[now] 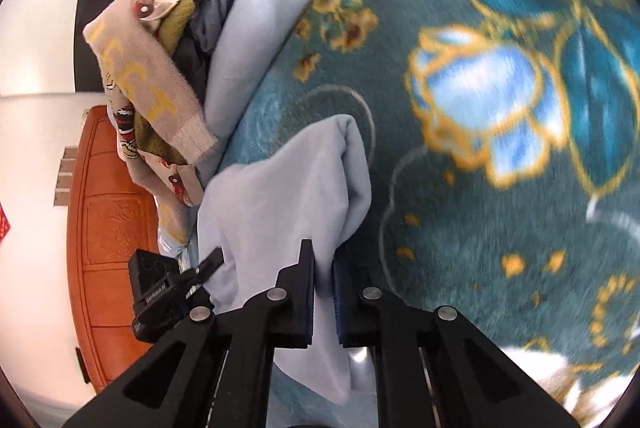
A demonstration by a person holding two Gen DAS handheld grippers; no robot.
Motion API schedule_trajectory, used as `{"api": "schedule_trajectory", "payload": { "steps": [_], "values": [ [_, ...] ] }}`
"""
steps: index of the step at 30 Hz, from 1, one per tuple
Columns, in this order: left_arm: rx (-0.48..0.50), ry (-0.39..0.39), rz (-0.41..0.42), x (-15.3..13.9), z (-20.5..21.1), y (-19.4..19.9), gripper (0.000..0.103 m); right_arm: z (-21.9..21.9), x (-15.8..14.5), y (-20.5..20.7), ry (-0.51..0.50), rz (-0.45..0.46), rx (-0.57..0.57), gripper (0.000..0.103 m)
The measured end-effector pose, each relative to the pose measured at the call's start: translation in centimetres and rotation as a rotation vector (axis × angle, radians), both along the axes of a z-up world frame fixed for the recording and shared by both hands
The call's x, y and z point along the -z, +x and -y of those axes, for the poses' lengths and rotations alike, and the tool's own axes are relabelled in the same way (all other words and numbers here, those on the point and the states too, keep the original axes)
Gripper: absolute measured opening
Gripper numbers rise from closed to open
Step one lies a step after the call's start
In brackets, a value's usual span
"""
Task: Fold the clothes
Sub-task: 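Lift the folded shirt off the rug with both grippers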
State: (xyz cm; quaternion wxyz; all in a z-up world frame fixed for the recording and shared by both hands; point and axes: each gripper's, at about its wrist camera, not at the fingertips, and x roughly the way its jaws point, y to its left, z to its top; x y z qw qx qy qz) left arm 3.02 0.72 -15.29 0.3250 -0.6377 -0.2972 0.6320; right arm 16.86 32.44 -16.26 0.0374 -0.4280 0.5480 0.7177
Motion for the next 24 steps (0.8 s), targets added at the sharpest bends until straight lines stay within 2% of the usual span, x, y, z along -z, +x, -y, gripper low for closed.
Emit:
{"api": "schedule_trajectory", "payload": {
  "steps": [3,5,9,12,13,15,17,18,19,20,22,24],
  "values": [
    [-0.002,0.021,0.021,0.1,-0.1,2.0,0.016,-1.9,-1.3,-1.5,0.045,-0.019,-0.039,0.007],
    [-0.004,-0.011,0.013,0.3,-0.3,3.1,0.016,-3.1,-1.9,-2.6,0.071,-0.014,-0.073,0.007],
    [-0.072,-0.004,0.011,0.5,0.6,3.7,0.016,-3.8,-1.7,-4.0,0.094,0.008,-0.135,0.007],
    [-0.065,-0.037,-0.015,-0.1,0.6,3.8,0.019,-3.9,-1.4,-3.7,0.085,0.012,-0.143,0.007],
    [-0.057,-0.053,-0.026,-0.4,0.6,3.8,0.021,-4.0,-1.3,-3.5,0.084,0.013,-0.145,0.007],
    [-0.047,-0.105,-0.054,-1.0,0.7,3.8,0.034,-4.0,-1.4,-3.3,0.086,0.014,-0.155,0.010],
    [-0.051,-0.144,-0.092,-1.6,1.1,3.8,0.055,-3.9,-1.7,-3.2,0.107,0.015,-0.167,0.010],
    [-0.058,-0.152,-0.102,-1.7,1.4,3.8,0.057,-3.9,-1.8,-3.1,0.114,0.016,-0.173,0.010],
    [-0.065,-0.154,-0.104,-1.7,1.5,3.7,0.058,-3.9,-1.9,-3.0,0.120,0.017,-0.177,0.013],
    [-0.069,-0.151,-0.099,-1.4,1.5,3.6,0.058,-3.8,-1.9,-2.8,0.124,0.018,-0.179,0.027],
    [-0.072,-0.151,-0.078,-0.8,1.2,3.3,0.059,-3.7,-1.6,-2.5,0.128,0.027,-0.178,0.048],
    [-0.068,-0.129,-0.058,-0.2,0.7,3.2,0.058,-3.6,-1.1,-2.1,0.122,0.040,-0.175,0.048]
  ]
}}
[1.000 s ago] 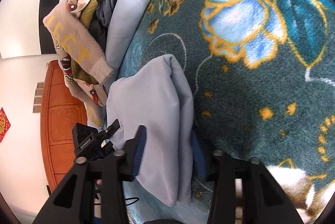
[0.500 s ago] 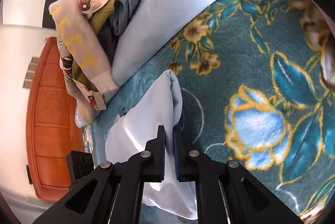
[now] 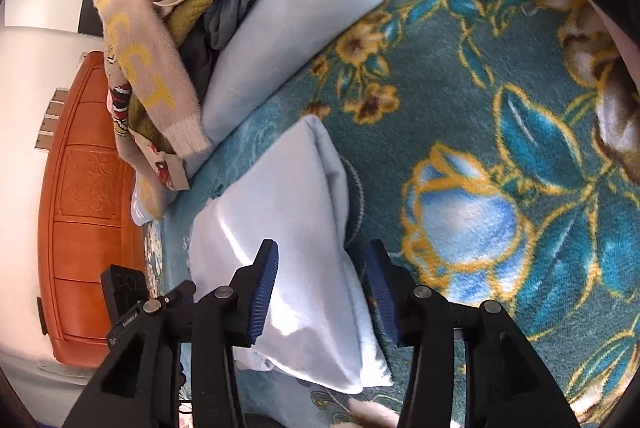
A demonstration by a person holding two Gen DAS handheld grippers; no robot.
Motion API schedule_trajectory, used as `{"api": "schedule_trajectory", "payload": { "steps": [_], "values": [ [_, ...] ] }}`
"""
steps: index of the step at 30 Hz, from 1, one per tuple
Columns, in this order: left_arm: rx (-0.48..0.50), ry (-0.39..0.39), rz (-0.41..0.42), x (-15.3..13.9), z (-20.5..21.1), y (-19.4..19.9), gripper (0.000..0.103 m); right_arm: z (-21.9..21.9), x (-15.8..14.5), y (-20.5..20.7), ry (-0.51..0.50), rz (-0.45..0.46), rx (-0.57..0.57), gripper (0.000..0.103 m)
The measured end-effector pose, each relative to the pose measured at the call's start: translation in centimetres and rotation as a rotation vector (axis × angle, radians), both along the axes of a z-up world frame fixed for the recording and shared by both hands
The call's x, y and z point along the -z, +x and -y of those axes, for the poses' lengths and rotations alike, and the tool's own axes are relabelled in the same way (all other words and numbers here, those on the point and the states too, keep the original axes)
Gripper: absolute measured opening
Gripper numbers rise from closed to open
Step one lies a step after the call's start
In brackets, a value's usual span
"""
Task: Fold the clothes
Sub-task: 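Lift the folded shirt off the rug with both grippers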
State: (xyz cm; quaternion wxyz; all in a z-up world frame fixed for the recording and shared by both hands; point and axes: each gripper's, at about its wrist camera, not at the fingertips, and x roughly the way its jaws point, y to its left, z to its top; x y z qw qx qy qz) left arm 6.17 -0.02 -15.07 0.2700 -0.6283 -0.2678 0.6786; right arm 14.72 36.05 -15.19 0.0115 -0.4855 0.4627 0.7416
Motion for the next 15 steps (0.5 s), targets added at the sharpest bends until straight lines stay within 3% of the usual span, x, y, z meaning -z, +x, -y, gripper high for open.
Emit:
{"api": "schedule_trajectory", "payload": {
  "steps": [7,11,12,14,15],
  "values": [
    [-0.038,0.096,0.060,1.5,-1.2,-0.4,0.057,0.6,1.8,0.5,-0.050,0.001,0.050,0.048],
    [-0.079,0.084,0.049,1.3,-1.1,0.2,0.052,1.1,2.2,0.0,-0.095,-0.018,0.072,0.047],
    [-0.084,0.067,0.048,1.2,-1.2,0.4,0.048,1.2,2.2,-0.1,-0.098,-0.015,0.075,0.044],
    [-0.094,0.029,0.049,1.0,-1.4,0.7,0.031,1.7,2.3,-0.4,-0.105,-0.007,0.079,0.025],
    [-0.099,0.011,0.049,0.9,-1.4,0.9,0.028,1.8,2.3,-0.5,-0.103,0.002,0.081,0.021]
  ]
}}
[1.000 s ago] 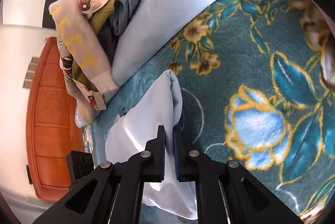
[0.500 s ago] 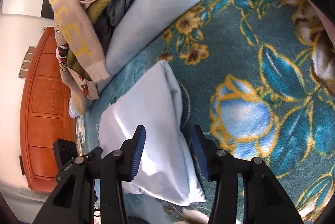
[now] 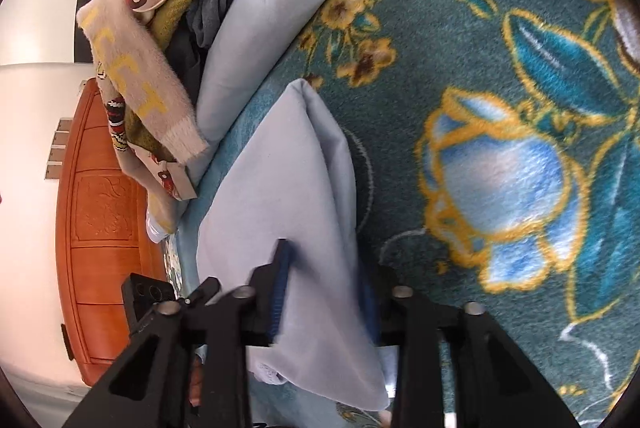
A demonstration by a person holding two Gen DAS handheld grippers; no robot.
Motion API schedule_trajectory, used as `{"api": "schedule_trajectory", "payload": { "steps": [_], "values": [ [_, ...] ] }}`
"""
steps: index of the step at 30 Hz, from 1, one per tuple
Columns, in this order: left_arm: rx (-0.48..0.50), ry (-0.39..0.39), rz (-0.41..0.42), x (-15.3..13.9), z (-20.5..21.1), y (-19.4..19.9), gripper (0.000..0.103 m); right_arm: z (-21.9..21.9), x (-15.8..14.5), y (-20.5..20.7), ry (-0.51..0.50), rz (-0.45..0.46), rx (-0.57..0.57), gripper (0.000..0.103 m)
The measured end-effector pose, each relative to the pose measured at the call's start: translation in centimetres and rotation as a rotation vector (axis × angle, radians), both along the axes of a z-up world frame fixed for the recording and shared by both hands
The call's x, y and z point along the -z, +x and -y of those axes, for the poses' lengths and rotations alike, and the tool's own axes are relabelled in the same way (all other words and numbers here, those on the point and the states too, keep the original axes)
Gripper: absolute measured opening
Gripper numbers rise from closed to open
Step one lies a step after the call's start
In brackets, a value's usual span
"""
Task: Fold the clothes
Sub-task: 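Lift the folded shirt off the rug with both grippers, then carry the held shirt with both grippers over the dark grey fleece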
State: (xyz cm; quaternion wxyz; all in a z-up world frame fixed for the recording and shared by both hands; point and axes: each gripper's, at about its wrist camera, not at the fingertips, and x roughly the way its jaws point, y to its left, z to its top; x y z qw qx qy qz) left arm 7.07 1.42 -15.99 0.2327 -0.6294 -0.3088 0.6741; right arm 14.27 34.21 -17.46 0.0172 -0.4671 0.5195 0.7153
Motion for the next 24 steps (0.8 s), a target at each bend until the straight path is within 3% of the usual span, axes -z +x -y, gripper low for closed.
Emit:
{"api": "schedule_trajectory", "payload": {
  "steps": [2,5,15,24],
  "values": [
    [-0.003,-0.029,-0.009,-0.6,-0.3,0.4,0.017,0.3,-0.4,-0.1,0.003,0.008,0.008,0.011],
    [0.001,-0.069,-0.034,-2.0,-0.9,0.9,0.013,0.5,-1.5,0.1,-0.001,-0.004,0.015,0.009],
    [0.019,-0.048,-0.099,-8.2,-1.3,5.0,0.012,0.7,-7.6,1.9,0.045,-0.085,-0.047,0.008],
    [0.059,-0.015,-0.205,-15.4,-4.7,7.9,0.012,-0.9,-14.8,4.8,0.128,-0.179,-0.112,0.007]
  ]
}}
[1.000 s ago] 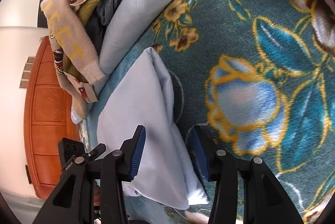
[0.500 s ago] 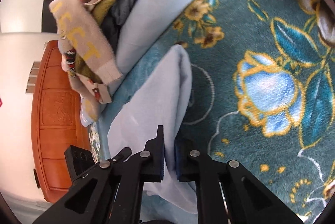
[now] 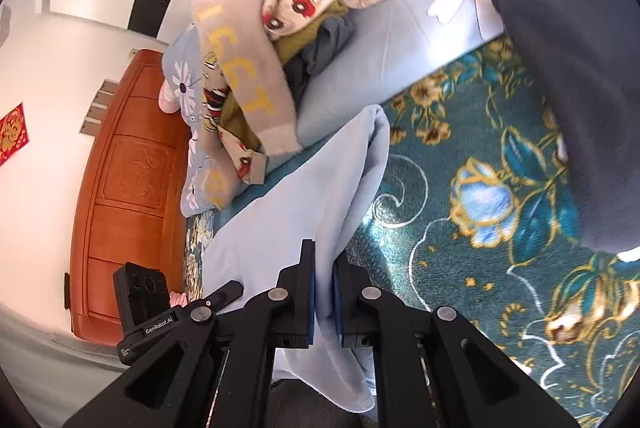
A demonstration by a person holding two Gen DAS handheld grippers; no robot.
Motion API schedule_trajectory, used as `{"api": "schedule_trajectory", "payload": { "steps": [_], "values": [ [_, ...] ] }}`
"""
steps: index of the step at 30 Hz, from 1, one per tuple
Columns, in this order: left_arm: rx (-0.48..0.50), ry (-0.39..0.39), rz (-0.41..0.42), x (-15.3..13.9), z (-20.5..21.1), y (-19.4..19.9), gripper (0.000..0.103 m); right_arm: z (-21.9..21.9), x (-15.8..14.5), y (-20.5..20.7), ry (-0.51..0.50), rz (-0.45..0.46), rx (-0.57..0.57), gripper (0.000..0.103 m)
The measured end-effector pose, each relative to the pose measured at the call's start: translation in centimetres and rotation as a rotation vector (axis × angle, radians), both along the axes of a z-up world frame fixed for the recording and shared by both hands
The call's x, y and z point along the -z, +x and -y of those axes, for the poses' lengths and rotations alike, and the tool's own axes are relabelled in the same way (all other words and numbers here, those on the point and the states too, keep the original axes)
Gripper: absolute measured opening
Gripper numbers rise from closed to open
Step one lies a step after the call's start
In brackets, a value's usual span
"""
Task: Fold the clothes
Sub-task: 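Carry the held shirt with both grippers over the dark grey fleece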
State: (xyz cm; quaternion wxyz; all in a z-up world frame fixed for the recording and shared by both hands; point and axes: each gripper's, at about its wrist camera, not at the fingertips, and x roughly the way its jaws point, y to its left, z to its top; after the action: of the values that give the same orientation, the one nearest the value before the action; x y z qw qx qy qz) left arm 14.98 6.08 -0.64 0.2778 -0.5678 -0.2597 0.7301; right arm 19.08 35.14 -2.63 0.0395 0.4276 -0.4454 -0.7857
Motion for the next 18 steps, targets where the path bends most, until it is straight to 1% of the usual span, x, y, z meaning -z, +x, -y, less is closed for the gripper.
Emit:
{"api": "schedule_trajectory", "payload": {
  "steps": [5,9,14,18],
  "values": [
    [0.047,0.009,-0.065,-3.5,-3.1,0.5,0.012,-2.2,-4.0,1.6,0.021,-0.069,0.019,0.007],
    [0.085,0.016,-0.089,-5.6,-6.1,0.8,0.012,-4.1,-6.8,3.7,0.059,-0.107,0.029,0.007],
    [0.155,0.009,-0.119,-7.6,-10.1,1.6,0.012,-7.0,-8.7,7.2,0.087,-0.135,0.062,0.007],
    [0.226,0.000,-0.148,-9.0,-13.8,2.2,0.012,-9.8,-9.6,10.0,0.100,-0.155,0.105,0.007]
  ]
}}
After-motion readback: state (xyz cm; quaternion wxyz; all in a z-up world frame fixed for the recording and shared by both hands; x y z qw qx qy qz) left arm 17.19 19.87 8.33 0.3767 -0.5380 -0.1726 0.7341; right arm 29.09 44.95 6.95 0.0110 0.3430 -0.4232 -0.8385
